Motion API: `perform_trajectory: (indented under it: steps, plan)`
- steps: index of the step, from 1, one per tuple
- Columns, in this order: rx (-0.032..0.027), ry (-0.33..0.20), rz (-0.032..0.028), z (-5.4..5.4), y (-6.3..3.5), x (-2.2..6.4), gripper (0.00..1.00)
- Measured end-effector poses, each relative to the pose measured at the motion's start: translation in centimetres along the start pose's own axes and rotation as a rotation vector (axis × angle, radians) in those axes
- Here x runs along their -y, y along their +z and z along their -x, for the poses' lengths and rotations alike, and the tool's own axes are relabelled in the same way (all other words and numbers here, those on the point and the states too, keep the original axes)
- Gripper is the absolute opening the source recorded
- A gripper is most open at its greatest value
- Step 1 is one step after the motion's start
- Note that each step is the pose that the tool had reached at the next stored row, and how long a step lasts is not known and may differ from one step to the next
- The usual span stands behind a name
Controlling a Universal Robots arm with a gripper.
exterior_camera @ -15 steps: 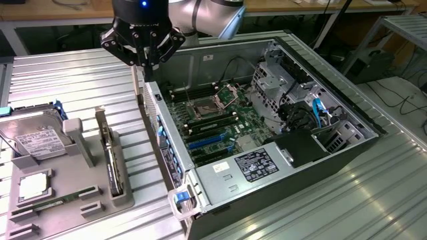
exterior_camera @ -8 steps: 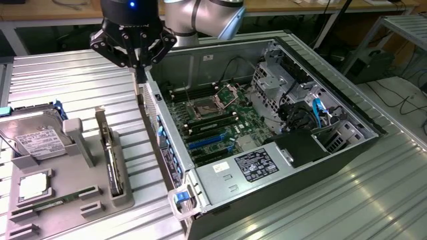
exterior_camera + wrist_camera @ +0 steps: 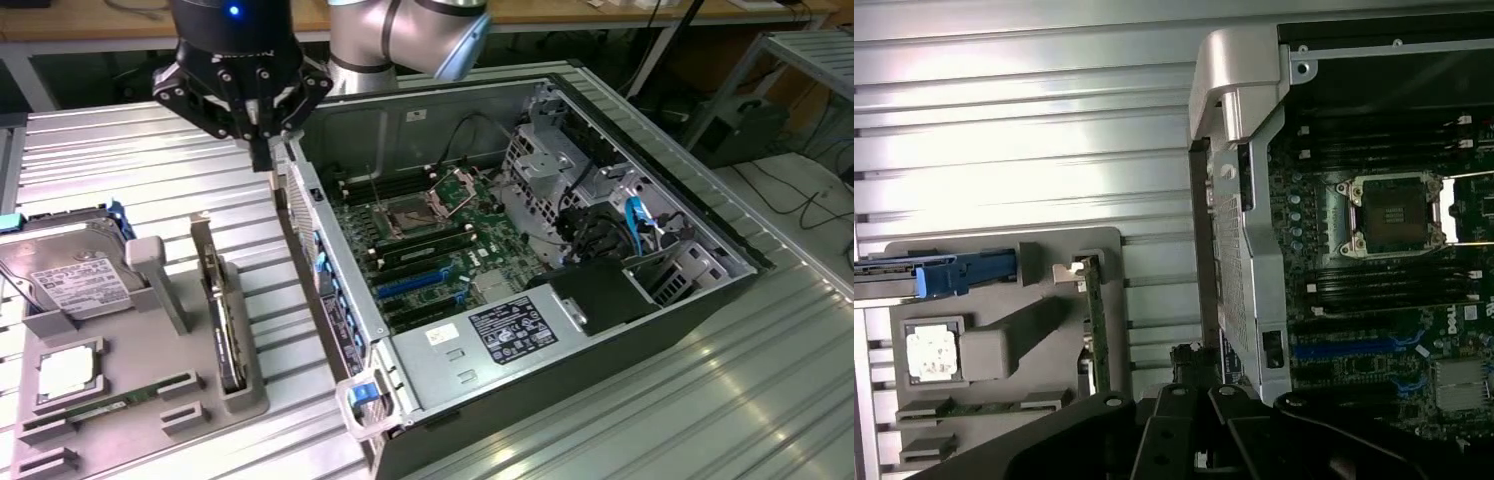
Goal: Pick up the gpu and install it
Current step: 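Reach for the gpu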
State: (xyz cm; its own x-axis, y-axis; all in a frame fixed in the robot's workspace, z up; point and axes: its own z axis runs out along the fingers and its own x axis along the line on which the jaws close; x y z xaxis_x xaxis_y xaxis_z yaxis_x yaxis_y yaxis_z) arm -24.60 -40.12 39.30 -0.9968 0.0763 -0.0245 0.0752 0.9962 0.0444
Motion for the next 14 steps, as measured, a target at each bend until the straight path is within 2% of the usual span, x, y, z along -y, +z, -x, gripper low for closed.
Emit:
perform_trajectory:
  steps: [14]
  plan:
    - [0.0, 0.0, 0.0, -2.2, -0.07, 0.3, 0.11]
